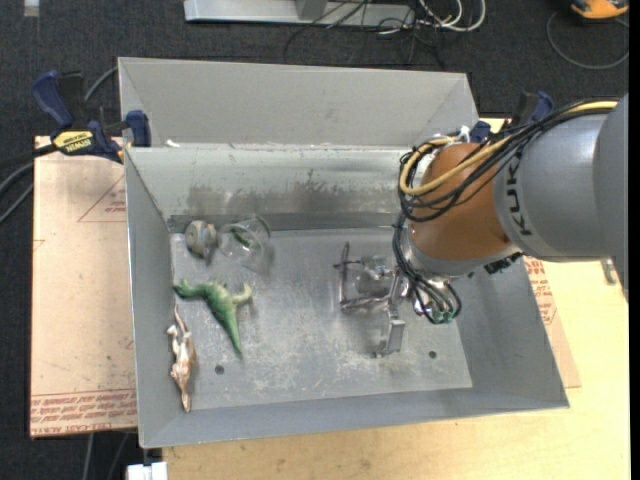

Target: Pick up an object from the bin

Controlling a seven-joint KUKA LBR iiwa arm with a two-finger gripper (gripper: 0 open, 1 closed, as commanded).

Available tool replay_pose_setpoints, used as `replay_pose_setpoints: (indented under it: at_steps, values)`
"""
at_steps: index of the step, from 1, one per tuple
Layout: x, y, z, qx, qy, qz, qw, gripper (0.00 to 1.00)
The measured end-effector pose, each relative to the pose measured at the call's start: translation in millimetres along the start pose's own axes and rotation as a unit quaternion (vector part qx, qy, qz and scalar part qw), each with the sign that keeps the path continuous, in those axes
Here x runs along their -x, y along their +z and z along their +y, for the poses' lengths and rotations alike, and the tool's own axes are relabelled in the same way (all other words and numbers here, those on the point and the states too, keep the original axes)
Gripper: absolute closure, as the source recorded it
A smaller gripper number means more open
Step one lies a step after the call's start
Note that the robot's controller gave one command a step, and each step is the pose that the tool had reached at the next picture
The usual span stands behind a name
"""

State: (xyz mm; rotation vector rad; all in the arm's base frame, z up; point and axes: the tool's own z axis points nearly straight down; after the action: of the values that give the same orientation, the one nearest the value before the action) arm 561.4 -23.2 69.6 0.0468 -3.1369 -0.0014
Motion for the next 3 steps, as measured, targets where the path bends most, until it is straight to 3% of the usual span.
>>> replay_pose_setpoints:
  at_steps: [1,2,3]
  values:
    - [23.0,-44.7,6.5,0.000,-0.239,-0.0049,0.9710,0.00]
    - [28.1,-30.2,4.5,0.001,-0.017,-0.0010,0.9998,0.00]
    - [40.6,-6.7,-18.6,-0.002,-0.294,-0.0094,0.9559,0.00]
